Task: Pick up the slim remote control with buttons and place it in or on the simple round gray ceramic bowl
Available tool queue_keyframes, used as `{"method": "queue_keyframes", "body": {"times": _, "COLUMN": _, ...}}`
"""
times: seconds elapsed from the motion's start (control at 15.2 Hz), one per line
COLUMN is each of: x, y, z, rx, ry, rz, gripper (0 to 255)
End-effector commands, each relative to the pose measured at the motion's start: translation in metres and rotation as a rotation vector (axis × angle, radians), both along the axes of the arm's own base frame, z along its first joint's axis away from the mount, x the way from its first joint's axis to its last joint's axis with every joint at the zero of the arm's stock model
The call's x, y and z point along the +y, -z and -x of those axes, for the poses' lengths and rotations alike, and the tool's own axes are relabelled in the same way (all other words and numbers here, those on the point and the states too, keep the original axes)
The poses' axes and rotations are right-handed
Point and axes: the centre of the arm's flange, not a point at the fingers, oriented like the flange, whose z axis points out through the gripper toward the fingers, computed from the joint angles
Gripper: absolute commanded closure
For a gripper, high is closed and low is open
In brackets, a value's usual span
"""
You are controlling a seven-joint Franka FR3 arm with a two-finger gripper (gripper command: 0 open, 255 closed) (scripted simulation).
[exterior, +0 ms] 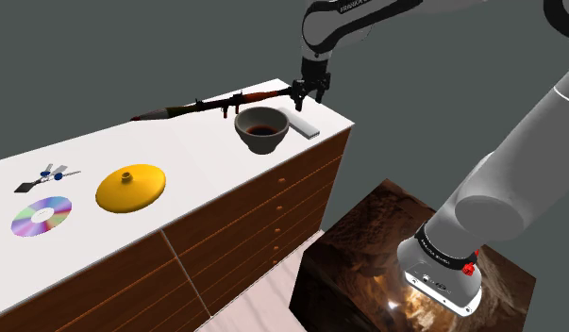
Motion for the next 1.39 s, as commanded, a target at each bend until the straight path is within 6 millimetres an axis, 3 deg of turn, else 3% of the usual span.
{"method": "queue_keyframes", "body": {"times": 0.0, "x": -0.001, "y": 0.018, "z": -0.021, "rx": 0.004, "ry": 0.000, "rz": 0.000, "gripper": 0}}
{"method": "queue_keyframes", "body": {"times": 0.26, "x": -0.001, "y": 0.050, "z": -0.057, "rx": 0.011, "ry": 0.000, "rz": -0.001, "gripper": 0}}
{"method": "queue_keyframes", "body": {"times": 0.79, "x": -0.001, "y": 0.090, "z": -0.057, "rx": 0.011, "ry": 0.000, "rz": -0.001, "gripper": 0}}
{"method": "queue_keyframes", "body": {"times": 1.25, "x": -0.001, "y": 0.089, "z": -0.057, "rx": 0.011, "ry": 0.000, "rz": -0.001, "gripper": 0}}
{"method": "queue_keyframes", "body": {"times": 1.32, "x": -0.001, "y": 0.089, "z": -0.057, "rx": 0.011, "ry": 0.000, "rz": -0.001, "gripper": 255}}
